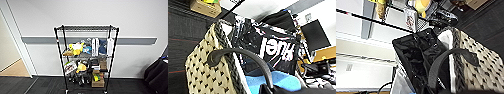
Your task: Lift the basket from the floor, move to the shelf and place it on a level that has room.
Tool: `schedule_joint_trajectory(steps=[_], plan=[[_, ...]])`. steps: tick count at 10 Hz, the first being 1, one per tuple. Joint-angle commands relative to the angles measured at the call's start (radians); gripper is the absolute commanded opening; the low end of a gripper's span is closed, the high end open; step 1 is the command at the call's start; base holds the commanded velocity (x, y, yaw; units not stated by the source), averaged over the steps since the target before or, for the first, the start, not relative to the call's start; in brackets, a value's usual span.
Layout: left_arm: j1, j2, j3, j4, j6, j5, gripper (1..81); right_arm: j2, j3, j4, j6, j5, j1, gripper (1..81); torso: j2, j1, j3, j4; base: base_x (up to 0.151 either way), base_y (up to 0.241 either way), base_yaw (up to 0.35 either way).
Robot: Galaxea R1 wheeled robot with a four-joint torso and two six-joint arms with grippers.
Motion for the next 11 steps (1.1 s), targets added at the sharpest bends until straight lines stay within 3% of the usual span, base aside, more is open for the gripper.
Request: schedule_joint_trajectory(steps=[1,11], plan=[[-0.119,-0.018,0.057,-0.015,0.006,0.048,1.0,-0.027,0.045,-0.042,0.004,-0.039,0.097,1.0,0.0,0.0,0.0,0.0,0.143,0.0,0.0],[-0.119,-0.018,0.074,-0.015,0.006,0.048,1.0,-0.019,0.054,-0.048,0.004,-0.041,0.096,1.0,-0.001,-0.003,0.0,0.0,0.172,0.0,0.0]])
